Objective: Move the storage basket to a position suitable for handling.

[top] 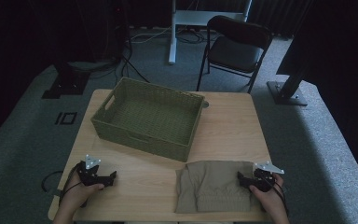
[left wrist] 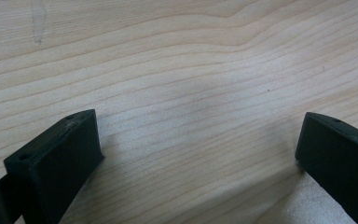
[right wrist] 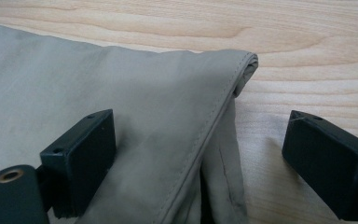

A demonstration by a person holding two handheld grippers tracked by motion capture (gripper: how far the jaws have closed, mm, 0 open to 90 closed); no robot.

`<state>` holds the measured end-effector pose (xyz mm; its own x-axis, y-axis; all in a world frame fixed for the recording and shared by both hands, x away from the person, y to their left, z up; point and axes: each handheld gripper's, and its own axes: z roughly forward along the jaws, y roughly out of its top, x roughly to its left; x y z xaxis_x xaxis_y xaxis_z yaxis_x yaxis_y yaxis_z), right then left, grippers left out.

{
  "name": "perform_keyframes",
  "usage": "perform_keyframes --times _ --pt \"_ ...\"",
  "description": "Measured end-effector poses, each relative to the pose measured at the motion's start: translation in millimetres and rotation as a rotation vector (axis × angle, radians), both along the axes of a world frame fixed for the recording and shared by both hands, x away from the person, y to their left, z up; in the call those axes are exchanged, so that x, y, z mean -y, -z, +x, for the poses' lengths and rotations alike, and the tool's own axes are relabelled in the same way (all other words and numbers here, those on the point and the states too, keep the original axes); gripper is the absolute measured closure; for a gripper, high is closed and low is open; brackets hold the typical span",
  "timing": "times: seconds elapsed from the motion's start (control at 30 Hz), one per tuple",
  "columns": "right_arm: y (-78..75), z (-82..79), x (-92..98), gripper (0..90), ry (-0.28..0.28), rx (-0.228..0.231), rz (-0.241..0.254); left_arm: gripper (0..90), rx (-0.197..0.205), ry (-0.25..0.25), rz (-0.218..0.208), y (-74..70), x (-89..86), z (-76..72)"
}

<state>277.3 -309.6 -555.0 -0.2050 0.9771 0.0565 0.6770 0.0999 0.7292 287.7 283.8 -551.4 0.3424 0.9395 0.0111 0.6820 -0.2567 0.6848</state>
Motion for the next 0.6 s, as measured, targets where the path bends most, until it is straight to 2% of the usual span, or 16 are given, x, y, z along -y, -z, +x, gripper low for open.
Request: perform_keyframes --times 0.4,0.57,0.6 --pt "-0.2 0.3 0.2 9.1 -0.006 -0.002 0.000 0.8 0.000 0.026 -0.002 -0.1 -3.2 -0.9" --pt "-0.3 -0.5 0.8 9.2 -0.013 0.001 0.008 1.7 0.004 0.024 -0.032 -0.7 -7.9 -0.8" --pt "-0.4 -1.1 1.0 9.4 -0.006 0.003 0.018 1.7 0.008 0.026 -0.025 -0.8 -10.7 -0.2"
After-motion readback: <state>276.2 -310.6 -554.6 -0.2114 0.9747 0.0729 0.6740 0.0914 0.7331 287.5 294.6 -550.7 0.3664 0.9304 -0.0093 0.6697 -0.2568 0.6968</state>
